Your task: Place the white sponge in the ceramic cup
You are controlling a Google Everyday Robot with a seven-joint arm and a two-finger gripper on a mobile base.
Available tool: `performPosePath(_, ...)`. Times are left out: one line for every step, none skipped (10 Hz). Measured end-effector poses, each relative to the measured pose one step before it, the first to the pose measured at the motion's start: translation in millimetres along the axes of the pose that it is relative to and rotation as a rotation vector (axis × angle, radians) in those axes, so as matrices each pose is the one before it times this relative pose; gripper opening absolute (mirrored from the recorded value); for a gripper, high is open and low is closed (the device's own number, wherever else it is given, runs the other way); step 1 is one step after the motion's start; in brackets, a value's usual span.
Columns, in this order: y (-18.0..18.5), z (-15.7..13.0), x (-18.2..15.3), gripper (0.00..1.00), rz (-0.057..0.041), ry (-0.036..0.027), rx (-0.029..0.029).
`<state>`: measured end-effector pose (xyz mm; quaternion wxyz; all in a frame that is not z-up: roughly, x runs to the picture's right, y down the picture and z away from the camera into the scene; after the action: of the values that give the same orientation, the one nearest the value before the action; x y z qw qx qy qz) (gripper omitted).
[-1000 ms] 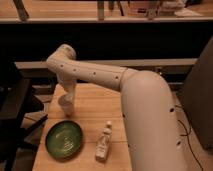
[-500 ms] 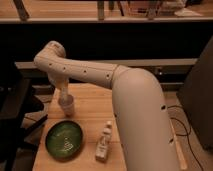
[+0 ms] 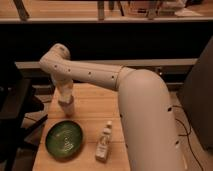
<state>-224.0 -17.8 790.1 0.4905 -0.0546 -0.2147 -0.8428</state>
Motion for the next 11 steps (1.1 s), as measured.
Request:
performPosePath(-2.53,-1.86,5.31,0.65,-0.0029,-0.00356,-0.00378)
performPosePath(-3.61,-1.35,3.1,0.57,-0.00277,-0.00027,-0.00106)
performPosePath(2.5,0.59,-1.63,0.45,0.00212,-0.0019,-0.00168)
performPosePath(3.89,0.92,-2.81,0.36,0.00138,-0.00325,-0.00302)
performPosePath(3.89,0.17,-2.39,0.27,-0.00256,-0.0045,-0.00288)
performPosePath(-3.03,0.84,0.23,0.17,-0.00697,-0.00437,0.00819)
performPosePath(-4.51,-0.96,2.84,0.11,-0.00649,-0.00132,0.00385)
performPosePath(-2.98,-0.58,0.68,0.1,-0.00438,-0.00565,0.00202)
performPosePath(0.29,0.48,-0.13,0.05,-0.00243,-0.00613,-0.00211)
performPosePath(3.12,0.4,-1.41,0.03,-0.00295,-0.00293,-0.00096)
performPosePath(2.12,0.15,-1.64,0.03,-0.00238,-0.00622,0.00174)
